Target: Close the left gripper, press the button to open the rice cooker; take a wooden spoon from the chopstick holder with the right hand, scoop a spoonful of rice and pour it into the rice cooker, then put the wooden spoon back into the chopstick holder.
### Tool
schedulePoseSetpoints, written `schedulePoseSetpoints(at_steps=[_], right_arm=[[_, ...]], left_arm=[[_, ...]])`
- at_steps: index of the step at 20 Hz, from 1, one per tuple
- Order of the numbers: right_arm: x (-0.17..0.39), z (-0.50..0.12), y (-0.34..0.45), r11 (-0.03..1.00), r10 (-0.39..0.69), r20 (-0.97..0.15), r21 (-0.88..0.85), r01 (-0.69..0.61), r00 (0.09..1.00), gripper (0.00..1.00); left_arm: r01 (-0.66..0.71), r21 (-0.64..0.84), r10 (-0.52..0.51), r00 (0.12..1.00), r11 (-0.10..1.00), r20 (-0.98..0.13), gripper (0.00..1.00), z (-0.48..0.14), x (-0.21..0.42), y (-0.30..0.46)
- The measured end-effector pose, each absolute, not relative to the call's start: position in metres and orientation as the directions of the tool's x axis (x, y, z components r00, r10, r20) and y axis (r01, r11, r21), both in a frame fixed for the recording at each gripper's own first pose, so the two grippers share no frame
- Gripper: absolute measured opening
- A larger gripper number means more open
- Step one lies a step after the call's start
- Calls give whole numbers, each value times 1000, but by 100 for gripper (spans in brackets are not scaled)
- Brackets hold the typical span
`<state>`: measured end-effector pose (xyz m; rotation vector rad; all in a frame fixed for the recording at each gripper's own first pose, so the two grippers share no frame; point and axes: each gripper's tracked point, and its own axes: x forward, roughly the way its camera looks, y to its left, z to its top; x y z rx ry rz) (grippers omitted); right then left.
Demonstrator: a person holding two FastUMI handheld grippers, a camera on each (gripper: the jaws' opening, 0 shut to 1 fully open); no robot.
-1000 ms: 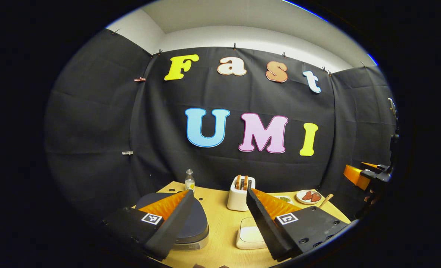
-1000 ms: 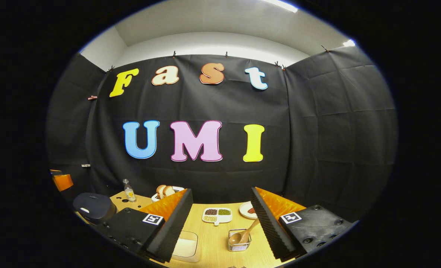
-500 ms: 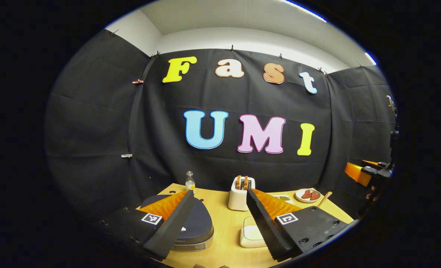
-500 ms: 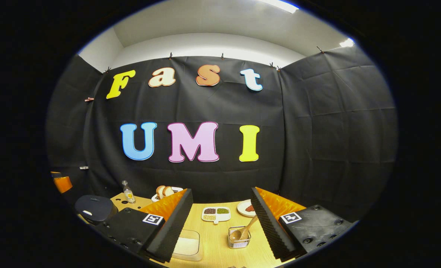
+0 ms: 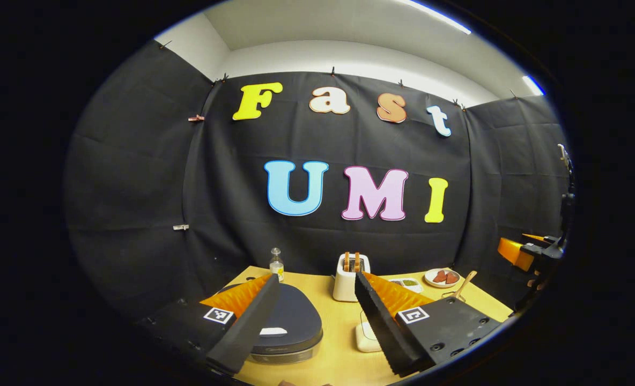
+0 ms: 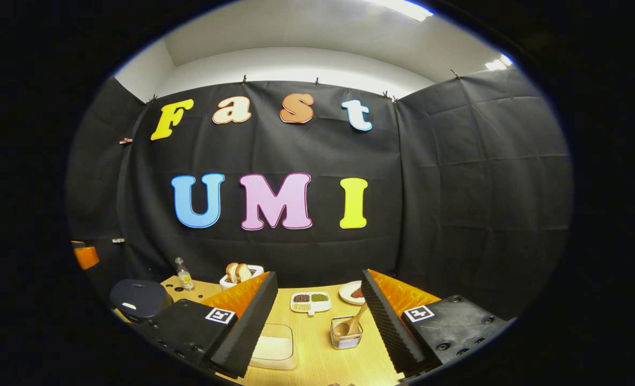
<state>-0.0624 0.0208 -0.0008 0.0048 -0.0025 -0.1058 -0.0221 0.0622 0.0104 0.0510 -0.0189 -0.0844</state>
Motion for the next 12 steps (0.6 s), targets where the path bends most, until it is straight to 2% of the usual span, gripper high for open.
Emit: schedulePoseSetpoints(at_steps=[4, 5, 7, 8, 10, 12], right_arm=[[-67, 0, 25, 994, -109, 25, -12, 109, 994, 98], [-66, -5, 25, 994, -107, 18, -14, 107, 994, 98], [-58, -19, 23, 994, -107, -19, -12, 107, 994, 98], [-54, -23, 22, 995, -104, -34, -4, 104, 994, 98], [-42, -27, 18, 995, -100, -42, 7, 100, 994, 98], [-31, -33, 14, 996, -90, -58, 19, 91, 994, 98]], left_arm=[[76, 76, -72, 996, 994, -45, 93, 6, -10, 86], [57, 80, -52, 996, 995, -66, 80, 1, -6, 94], [36, 67, -28, 992, 997, -121, 66, -9, 3, 100], [34, 57, -26, 990, 998, -137, 55, -12, 6, 100], [40, 34, -33, 983, 999, -180, 47, -19, 14, 98], [33, 9, -30, 975, 999, -222, 32, -31, 23, 101]])
